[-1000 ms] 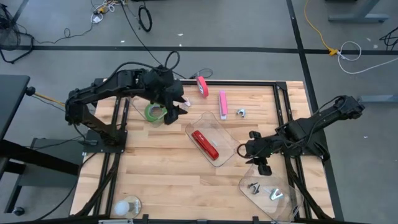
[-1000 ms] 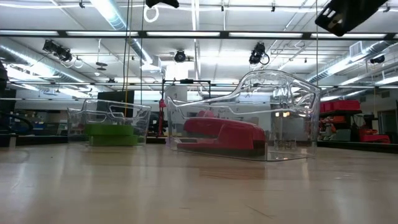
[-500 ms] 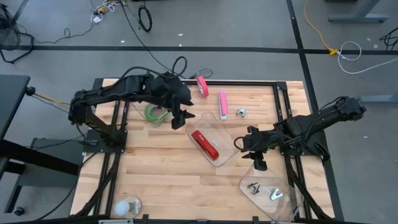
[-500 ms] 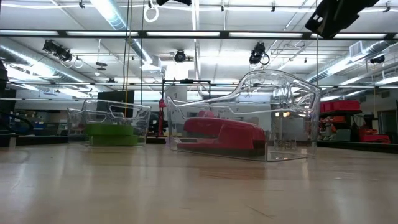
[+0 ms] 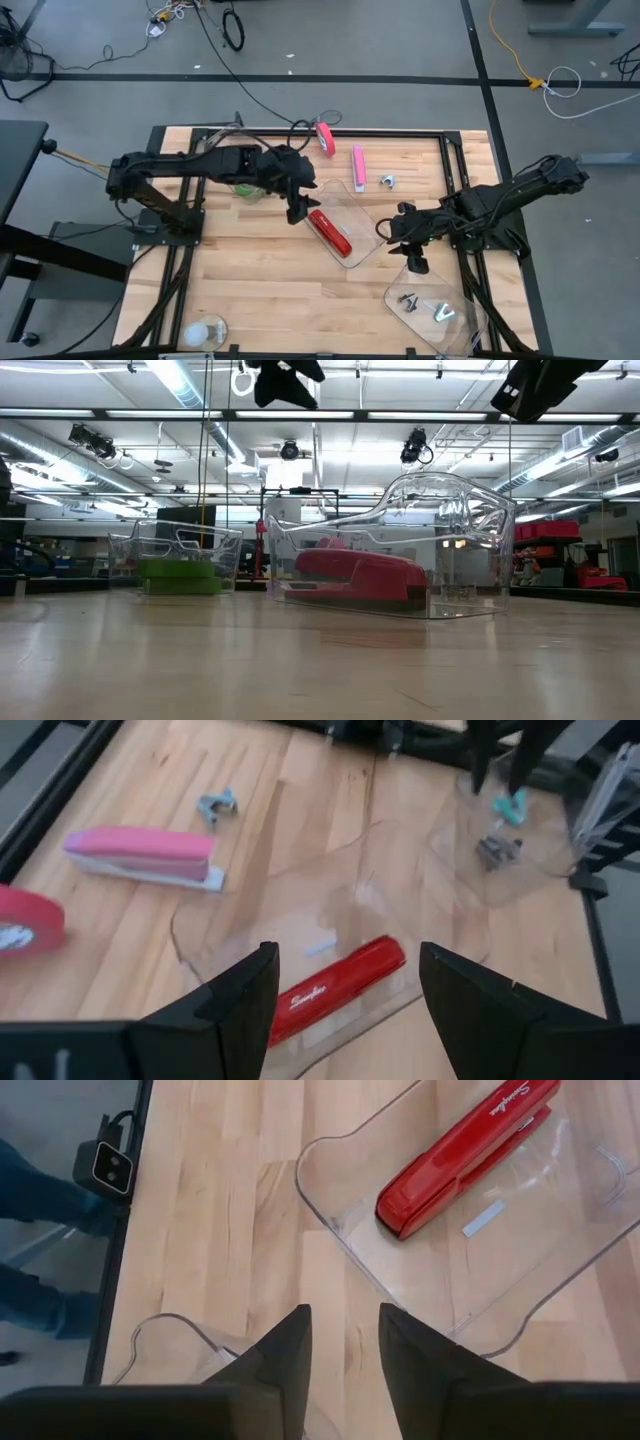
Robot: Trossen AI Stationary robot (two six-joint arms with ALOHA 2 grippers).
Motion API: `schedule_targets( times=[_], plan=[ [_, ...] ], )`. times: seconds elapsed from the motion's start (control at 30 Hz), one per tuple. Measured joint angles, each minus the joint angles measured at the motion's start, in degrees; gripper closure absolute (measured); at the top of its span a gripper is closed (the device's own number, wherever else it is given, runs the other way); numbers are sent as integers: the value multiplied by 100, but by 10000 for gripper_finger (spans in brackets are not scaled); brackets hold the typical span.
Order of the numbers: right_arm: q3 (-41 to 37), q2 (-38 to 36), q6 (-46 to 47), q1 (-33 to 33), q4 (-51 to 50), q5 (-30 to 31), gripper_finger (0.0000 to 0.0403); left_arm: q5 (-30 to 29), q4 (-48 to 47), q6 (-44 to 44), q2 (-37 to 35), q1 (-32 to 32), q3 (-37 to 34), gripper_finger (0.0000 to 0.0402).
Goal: Pick and place Stapler, Stapler remover, tape
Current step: Put the purple staple remover into the bottom transparent bin
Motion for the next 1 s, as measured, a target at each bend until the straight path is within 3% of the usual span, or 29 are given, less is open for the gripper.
schedule_targets(
  times=[0.23,0.63,0.83,1.0],
  plan=[
    [0,2,-44,-11,43,105,264,-543,-163,453,-457,-48,-320,159],
    [0,2,4,-11,210,134,250,-729,-736,990,-694,324,-317,159],
    [23,-12,77,-142,274,482,247,-728,-718,856,-706,330,-317,159],
    [317,-15,-93,-518,-14,887,221,-727,-721,854,-709,324,-317,159]
  ],
)
